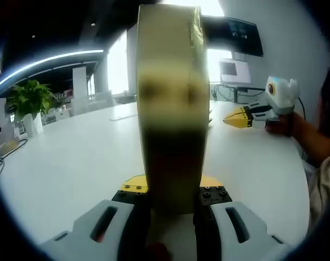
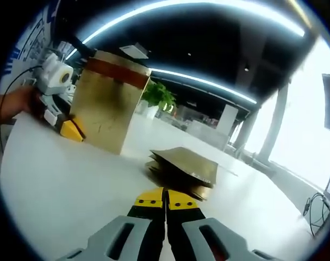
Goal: Extract single mask from mask box in order stack masks on table
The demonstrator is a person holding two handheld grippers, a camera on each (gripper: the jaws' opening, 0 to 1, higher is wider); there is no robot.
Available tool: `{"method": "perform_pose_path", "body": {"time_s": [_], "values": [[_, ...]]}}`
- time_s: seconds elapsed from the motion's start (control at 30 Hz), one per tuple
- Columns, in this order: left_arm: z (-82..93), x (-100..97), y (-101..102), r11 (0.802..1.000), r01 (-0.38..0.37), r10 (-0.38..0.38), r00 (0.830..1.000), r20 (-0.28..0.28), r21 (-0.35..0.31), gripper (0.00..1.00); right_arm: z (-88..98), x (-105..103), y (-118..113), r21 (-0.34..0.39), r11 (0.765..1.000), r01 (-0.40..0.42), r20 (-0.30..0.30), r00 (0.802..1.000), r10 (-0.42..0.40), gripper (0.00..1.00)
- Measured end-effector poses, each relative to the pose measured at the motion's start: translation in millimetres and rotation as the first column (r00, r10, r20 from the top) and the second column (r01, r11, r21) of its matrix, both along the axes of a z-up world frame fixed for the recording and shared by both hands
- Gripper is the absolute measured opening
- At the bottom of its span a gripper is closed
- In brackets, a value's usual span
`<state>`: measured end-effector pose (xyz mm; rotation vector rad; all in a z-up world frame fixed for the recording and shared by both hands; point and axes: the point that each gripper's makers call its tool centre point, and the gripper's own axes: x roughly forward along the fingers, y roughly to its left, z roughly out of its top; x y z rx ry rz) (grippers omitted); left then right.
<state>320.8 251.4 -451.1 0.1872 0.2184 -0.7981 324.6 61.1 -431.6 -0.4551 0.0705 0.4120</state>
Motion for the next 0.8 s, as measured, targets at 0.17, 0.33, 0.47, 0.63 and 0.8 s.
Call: {"method": "perform_pose_path", "body": {"time_s": [0.17, 0.33, 0.47, 0.63, 0.8], "values": [[0.1, 0.0, 0.0, 1.0, -0.001, 0.001, 1.0, 0.001, 0.001, 0.2, -0.1, -0.8, 0.5, -0.011, 1.0, -0.001, 0.002, 1.0, 0.001, 0.0], [0.2, 0.0, -0.1, 1.0, -0.001, 0.001, 1.0, 0.002, 0.001, 0.2, -0.3, -1.0, 0.8, -0.01, 1.0, 0.0, 0.0, 1.0, 0.0, 0.0], [0.2, -0.1, -0.3, 1.0, -0.001, 0.001, 1.0, 0.002, 0.001, 0.2, -0.1, -1.1, 0.9, -0.009, 1.0, 0.001, 0.0, 1.0, -0.001, 0.0], [0.1, 0.0, -0.2, 1.0, -0.001, 0.001, 1.0, -0.002, -0.001, 0.2, -0.7, -1.2, 1.5, -0.018, 1.0, 0.001, 0.0, 1.0, -0.001, 0.0], [0.6, 0.1, -0.1, 1.0, -0.001, 0.001, 1.0, 0.003, 0.001, 0.2, -0.3, -1.2, 1.0, -0.011, 1.0, 0.0, 0.001, 1.0, 0.0, 0.0]]}}
